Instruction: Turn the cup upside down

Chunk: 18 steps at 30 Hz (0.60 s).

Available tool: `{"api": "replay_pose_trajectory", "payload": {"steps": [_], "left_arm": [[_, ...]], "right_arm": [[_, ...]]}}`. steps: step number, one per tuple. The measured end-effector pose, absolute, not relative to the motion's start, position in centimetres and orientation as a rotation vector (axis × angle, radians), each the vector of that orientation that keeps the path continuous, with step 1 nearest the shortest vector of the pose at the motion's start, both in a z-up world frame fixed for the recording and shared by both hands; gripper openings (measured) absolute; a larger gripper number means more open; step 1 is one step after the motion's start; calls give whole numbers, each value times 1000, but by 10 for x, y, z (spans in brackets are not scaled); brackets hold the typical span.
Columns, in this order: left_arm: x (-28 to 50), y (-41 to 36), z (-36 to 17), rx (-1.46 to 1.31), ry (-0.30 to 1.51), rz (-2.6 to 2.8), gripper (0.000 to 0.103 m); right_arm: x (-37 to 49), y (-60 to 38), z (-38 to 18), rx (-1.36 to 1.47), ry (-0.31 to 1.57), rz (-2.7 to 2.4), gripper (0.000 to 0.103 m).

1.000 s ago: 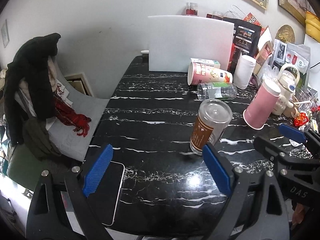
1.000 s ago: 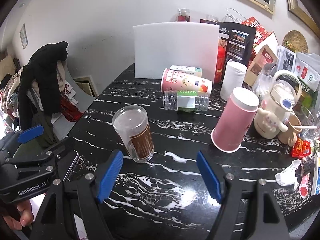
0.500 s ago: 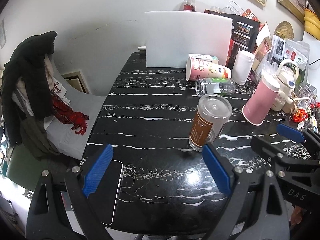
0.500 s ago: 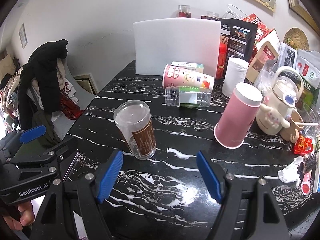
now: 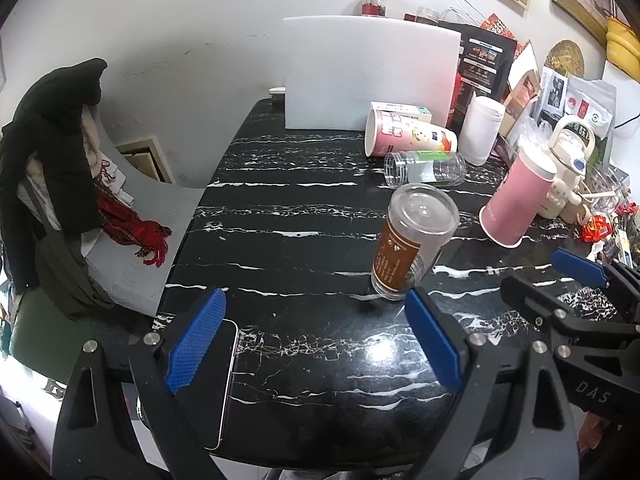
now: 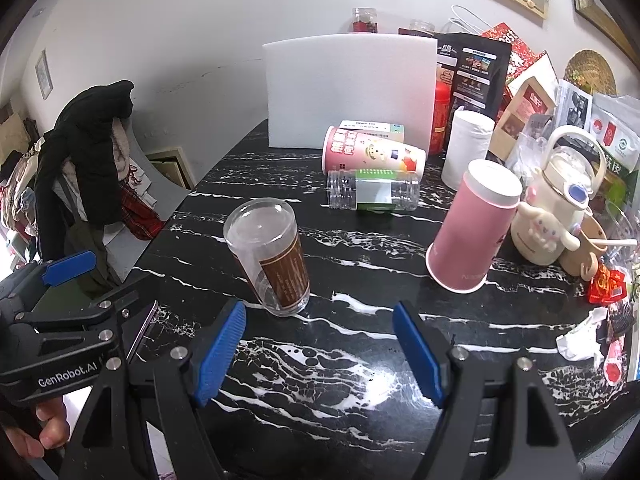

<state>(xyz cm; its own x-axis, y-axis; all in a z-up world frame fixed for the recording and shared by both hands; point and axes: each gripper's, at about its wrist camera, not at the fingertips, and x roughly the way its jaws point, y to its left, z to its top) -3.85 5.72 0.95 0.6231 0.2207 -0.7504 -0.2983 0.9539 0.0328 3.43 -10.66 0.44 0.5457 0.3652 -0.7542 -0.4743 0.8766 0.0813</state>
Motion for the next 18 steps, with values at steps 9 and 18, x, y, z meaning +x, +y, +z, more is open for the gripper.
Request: {"api": "replay_pose_trajectory", "payload": {"steps": [9,18], "left_arm": [[-34,52,10,-75,854,281,91],[-34,48,11,-59,854,283,91]], "right_arm": [[35,-109,3,-135,866,493,76],[34,-113,3,-131,866,489,76]]}}
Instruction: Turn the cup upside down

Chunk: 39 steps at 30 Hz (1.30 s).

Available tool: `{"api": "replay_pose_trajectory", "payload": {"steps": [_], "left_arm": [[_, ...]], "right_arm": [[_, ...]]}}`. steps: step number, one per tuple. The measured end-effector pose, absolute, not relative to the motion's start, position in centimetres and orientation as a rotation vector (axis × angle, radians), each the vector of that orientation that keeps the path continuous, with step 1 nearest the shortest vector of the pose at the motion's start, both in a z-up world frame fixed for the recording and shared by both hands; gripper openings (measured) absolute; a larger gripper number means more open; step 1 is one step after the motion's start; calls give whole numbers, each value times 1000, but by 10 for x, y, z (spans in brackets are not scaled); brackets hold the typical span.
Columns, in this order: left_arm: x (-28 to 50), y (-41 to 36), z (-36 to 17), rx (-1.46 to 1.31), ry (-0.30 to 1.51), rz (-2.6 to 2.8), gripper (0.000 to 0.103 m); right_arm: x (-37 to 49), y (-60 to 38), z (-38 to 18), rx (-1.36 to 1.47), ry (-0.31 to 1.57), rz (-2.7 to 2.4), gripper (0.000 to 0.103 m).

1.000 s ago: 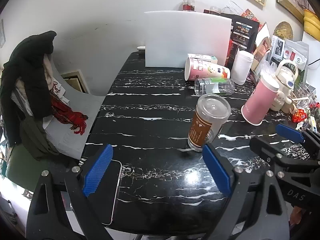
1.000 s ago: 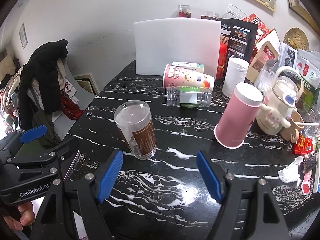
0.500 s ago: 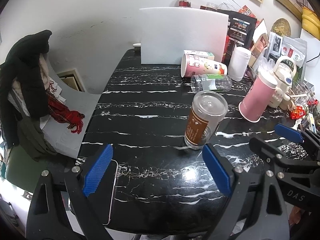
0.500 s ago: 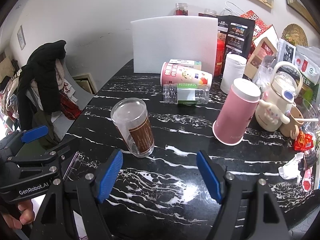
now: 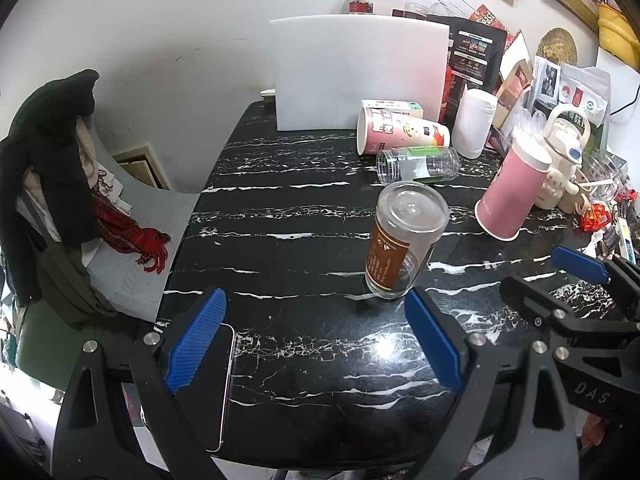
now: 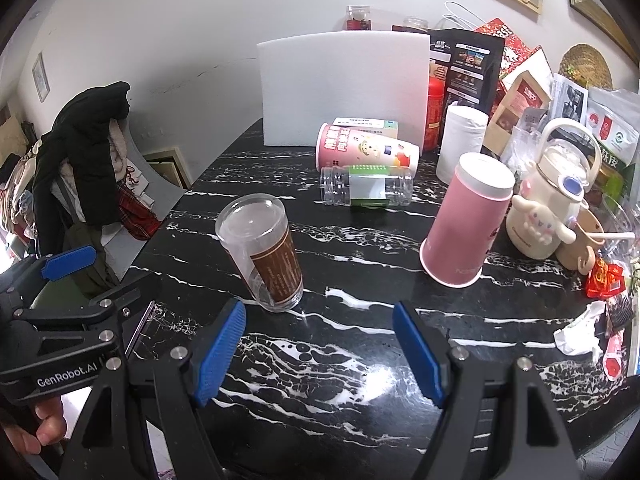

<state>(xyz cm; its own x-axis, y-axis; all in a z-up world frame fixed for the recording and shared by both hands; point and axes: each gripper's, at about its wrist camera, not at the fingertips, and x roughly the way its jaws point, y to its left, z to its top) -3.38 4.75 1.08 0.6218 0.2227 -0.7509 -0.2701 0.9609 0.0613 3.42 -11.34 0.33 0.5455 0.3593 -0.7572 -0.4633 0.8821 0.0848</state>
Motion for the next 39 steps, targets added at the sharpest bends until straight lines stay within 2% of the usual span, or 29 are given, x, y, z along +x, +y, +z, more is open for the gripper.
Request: {"api": "replay_pose_trajectory", "payload": {"steps": [39], "left_arm": [[-34,28,5,-11,905,238,91]], "right_arm": [[29,-133,-2,-126,882,445,76]]}}
